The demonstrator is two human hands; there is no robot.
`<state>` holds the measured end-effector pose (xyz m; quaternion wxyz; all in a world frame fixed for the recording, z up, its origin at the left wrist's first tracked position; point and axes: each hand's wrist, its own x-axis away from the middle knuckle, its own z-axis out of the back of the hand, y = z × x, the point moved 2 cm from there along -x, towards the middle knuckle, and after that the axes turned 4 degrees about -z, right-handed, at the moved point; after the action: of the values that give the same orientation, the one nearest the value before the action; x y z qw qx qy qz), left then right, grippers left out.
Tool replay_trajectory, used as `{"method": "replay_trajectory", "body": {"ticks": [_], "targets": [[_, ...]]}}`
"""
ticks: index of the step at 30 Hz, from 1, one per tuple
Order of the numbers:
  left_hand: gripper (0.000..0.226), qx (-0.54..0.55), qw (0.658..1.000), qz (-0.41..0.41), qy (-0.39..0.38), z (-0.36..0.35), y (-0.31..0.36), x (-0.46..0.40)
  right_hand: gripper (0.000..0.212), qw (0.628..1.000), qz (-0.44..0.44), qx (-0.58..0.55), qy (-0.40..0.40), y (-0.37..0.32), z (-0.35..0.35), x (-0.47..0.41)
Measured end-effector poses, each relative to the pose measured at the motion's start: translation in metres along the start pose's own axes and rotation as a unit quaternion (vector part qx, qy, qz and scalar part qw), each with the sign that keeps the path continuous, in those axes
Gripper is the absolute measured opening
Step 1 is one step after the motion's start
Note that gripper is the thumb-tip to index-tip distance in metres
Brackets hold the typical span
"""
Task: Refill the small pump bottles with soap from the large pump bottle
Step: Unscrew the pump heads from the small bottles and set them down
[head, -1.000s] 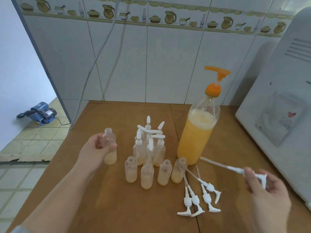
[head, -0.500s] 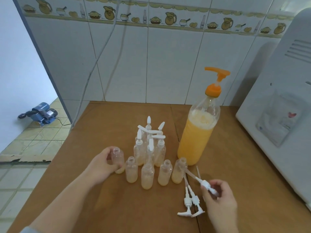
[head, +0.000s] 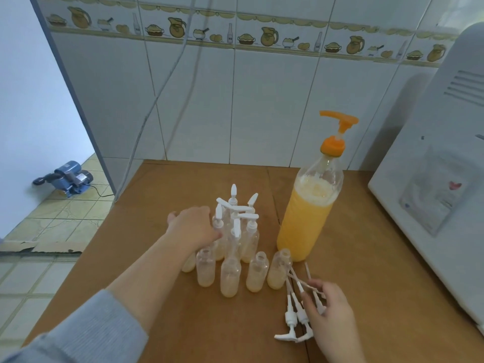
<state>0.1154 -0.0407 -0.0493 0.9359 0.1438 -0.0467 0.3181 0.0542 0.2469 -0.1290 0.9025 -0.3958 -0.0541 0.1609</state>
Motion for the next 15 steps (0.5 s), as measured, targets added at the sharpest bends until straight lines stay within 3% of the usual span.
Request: {"method": "replay_trajectory", "body": {"ticks": [5,15], "targets": [[0.048,-0.022,0.995,0.044,-0.088,-0.011,0.004,-0.015,0.04,0.999,0.007,-0.026,0.029,-0.006,0.01,0.002],[0.034,0.013,0.998,0.039,-0.044,-0.021,-0.004,-0.018,0.039,0.999,0.003,-0.037,0.04,-0.01,0.011,0.003]]}}
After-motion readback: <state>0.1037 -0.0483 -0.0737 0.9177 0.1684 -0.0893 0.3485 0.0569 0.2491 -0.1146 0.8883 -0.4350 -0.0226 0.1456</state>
